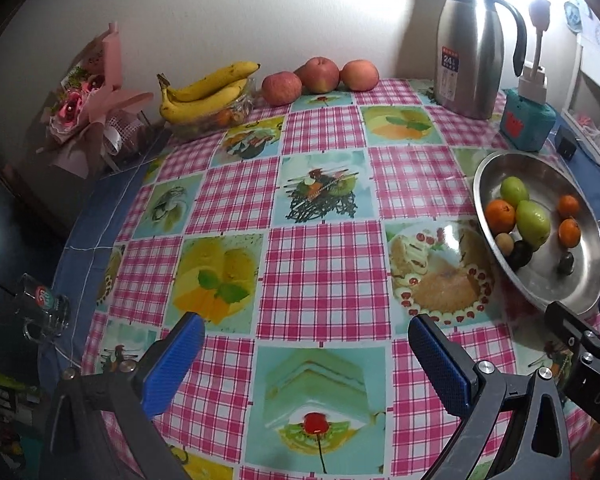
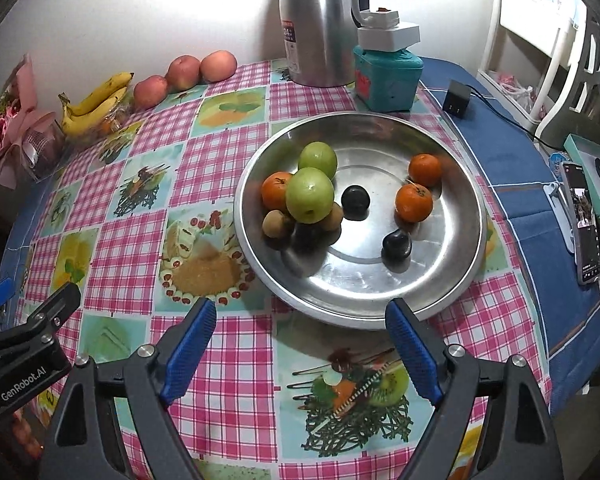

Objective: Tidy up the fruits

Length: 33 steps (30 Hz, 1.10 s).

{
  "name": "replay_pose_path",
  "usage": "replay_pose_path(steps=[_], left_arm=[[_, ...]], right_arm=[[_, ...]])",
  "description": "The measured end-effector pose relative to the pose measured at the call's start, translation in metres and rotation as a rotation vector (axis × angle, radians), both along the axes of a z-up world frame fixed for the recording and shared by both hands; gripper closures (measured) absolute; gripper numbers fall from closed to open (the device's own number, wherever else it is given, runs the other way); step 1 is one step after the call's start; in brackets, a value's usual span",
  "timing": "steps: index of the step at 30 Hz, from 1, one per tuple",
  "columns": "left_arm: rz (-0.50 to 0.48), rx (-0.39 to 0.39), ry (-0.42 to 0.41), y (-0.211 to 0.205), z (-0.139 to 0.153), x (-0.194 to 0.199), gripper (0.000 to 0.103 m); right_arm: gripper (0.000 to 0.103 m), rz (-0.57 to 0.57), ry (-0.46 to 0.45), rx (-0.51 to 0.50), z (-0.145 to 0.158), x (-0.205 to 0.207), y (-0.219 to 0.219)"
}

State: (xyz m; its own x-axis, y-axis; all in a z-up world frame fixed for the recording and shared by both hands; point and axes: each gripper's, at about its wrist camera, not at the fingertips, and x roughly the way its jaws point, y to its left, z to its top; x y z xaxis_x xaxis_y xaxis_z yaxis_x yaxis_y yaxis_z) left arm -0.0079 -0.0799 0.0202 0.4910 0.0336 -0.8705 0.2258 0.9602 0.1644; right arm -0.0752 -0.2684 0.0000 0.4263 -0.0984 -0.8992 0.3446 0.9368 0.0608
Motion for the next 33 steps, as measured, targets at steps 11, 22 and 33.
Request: replay_pose_path(steps=[11, 22, 33], left_arm=[[0.041, -0.002, 0.086, 0.010, -0.012, 0.009, 0.000], [0.045, -0.020, 0.097, 0.012, -0.012, 0.011, 0.000], [0.049, -0.026, 0.103, 0.014, -0.013, 0.012, 0.000]], right_arm=[[0.016, 0.020, 0.005, -0.021, -0.001, 0.005, 0.005], [0.016, 0.025, 0.015, -0.026, -0.003, 0.007, 0.008], [0.016, 0.030, 0.018, -0.027, -0.004, 0.008, 0.009]])
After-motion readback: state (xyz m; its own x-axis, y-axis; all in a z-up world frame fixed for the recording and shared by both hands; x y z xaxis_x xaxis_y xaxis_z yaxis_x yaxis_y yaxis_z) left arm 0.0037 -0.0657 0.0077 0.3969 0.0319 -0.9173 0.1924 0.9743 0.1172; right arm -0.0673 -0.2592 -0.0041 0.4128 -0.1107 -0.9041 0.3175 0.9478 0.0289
